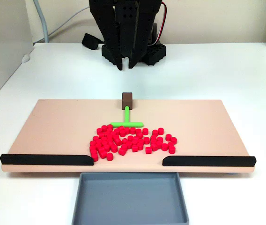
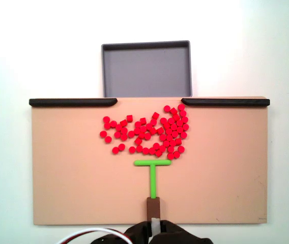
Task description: Grasp a green tool by the dark brown handle.
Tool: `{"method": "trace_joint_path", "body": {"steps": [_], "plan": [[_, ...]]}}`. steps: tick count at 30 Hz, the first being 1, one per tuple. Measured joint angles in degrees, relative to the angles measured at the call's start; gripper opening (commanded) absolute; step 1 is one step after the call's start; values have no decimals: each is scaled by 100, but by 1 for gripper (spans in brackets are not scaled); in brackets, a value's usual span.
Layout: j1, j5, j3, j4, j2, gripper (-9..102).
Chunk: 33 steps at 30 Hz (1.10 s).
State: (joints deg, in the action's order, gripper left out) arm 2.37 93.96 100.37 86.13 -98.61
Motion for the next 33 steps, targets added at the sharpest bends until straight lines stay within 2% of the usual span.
{"method": "trace_joint_path", "body": {"steps": [9,12,14,28,33], "plan": [[0,-18,18,-35,-18,0],[-44,-325,290,-97,-290,0],[-97,-413,598,-378,-536,0],[158,-35,1556,-1002,-976,0],[167,-18,1644,-1169,-976,3]]}}
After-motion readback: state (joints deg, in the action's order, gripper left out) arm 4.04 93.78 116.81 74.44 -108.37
